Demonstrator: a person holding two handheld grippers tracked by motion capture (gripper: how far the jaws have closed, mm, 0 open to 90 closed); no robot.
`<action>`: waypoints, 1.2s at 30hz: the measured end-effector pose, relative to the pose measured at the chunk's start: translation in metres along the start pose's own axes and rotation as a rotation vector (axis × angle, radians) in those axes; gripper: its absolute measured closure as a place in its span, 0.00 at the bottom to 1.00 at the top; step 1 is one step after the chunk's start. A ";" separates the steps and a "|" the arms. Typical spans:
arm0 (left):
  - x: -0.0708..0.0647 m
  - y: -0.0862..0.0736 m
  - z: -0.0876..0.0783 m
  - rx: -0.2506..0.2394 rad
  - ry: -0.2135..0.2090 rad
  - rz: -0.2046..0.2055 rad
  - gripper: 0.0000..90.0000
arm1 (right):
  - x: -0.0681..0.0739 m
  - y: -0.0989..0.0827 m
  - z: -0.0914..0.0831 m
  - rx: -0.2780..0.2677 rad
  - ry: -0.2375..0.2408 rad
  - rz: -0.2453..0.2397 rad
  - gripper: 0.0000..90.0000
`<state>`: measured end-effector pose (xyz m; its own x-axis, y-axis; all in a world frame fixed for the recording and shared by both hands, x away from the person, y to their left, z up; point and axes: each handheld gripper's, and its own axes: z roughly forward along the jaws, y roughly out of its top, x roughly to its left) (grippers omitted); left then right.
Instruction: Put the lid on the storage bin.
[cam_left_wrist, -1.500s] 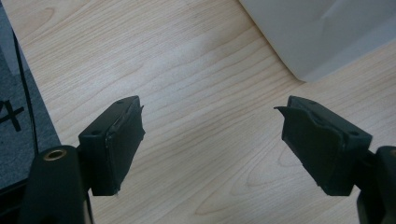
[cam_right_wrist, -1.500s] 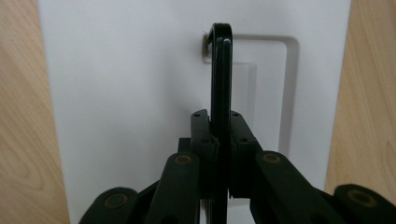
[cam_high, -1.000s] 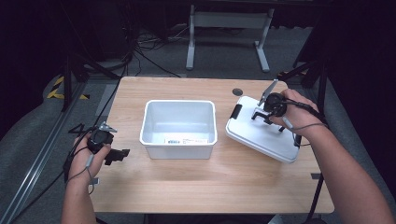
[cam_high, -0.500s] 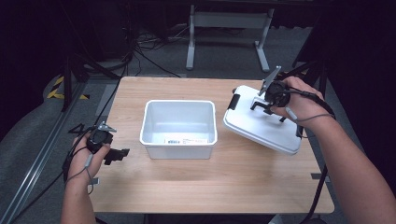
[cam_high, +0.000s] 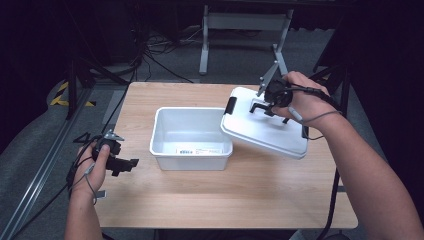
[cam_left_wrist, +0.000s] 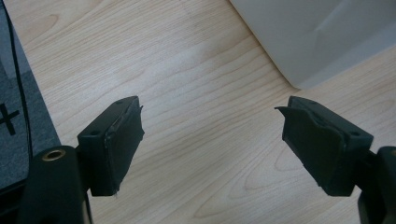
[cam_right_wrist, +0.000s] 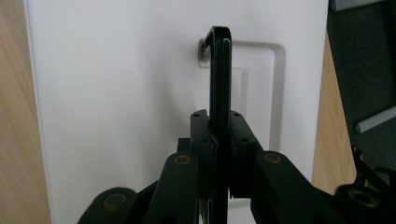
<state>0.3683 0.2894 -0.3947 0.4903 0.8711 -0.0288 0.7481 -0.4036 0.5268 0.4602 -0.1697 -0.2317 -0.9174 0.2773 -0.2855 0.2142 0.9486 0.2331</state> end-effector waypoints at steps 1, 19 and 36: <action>0.000 0.000 0.000 -0.002 -0.001 -0.004 0.23 | 0.001 0.003 0.000 -0.002 0.002 -0.004 0.93; 0.007 0.002 -0.006 -0.012 -0.009 0.008 0.23 | 0.019 0.093 0.009 -0.008 0.036 -0.131 0.93; 0.011 0.002 -0.009 -0.037 -0.025 0.001 0.23 | 0.035 0.159 0.025 -0.006 0.065 -0.212 0.93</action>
<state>0.3711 0.3003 -0.3867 0.5020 0.8634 -0.0495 0.7312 -0.3932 0.5575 0.4709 -0.0054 -0.2280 -0.9615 0.0609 -0.2680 0.0123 0.9837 0.1795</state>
